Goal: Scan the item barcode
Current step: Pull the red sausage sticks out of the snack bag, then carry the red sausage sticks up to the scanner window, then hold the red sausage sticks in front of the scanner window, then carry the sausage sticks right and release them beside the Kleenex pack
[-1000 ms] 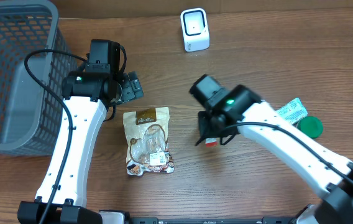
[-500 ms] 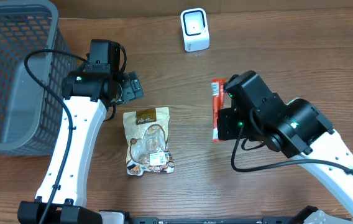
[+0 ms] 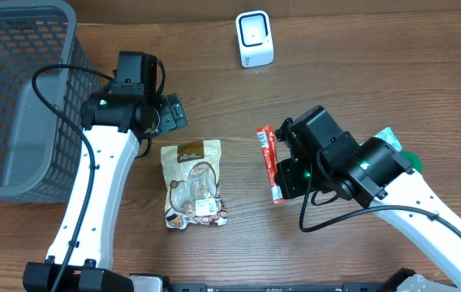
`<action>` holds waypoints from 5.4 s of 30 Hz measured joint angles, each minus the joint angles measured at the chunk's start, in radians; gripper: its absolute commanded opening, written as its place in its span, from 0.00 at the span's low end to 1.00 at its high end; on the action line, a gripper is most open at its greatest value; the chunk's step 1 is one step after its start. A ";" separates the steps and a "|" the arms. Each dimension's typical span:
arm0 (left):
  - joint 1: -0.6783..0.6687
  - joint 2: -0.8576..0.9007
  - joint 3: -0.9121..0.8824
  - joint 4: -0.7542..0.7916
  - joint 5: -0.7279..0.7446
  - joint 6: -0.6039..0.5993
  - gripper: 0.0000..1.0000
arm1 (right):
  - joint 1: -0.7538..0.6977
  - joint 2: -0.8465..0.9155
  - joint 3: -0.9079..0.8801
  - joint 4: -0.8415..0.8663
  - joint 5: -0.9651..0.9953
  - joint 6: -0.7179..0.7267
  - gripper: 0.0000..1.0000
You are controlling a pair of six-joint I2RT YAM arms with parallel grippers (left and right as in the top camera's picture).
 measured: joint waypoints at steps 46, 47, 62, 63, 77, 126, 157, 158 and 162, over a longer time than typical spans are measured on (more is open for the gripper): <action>0.000 0.000 0.000 0.000 0.000 0.000 1.00 | 0.000 0.000 -0.056 0.296 0.297 -0.392 0.04; 0.000 0.000 0.000 0.000 0.000 0.000 1.00 | 0.000 0.000 -0.056 0.315 0.319 -0.392 0.04; 0.000 0.000 0.000 0.000 0.000 0.000 1.00 | -0.119 0.065 -0.051 0.568 0.464 -0.351 0.03; 0.000 0.000 0.000 0.000 0.000 0.000 1.00 | -0.137 0.065 -0.047 0.566 0.461 -0.349 0.03; 0.000 0.000 0.000 0.000 0.000 0.000 1.00 | -0.232 0.188 0.298 0.571 0.466 -0.548 0.03; 0.000 0.000 0.000 0.000 0.000 0.000 1.00 | -0.237 1.074 0.349 1.614 0.936 -1.806 0.03; 0.000 0.000 0.000 0.000 0.000 0.000 1.00 | -0.066 0.773 0.357 1.243 1.123 -1.330 0.03; 0.000 0.000 0.000 0.000 0.000 0.000 1.00 | -0.063 0.722 0.361 1.160 1.168 -1.257 0.03; 0.000 0.000 0.000 0.000 0.000 0.000 1.00 | -0.059 0.569 0.377 0.716 1.312 -0.939 0.03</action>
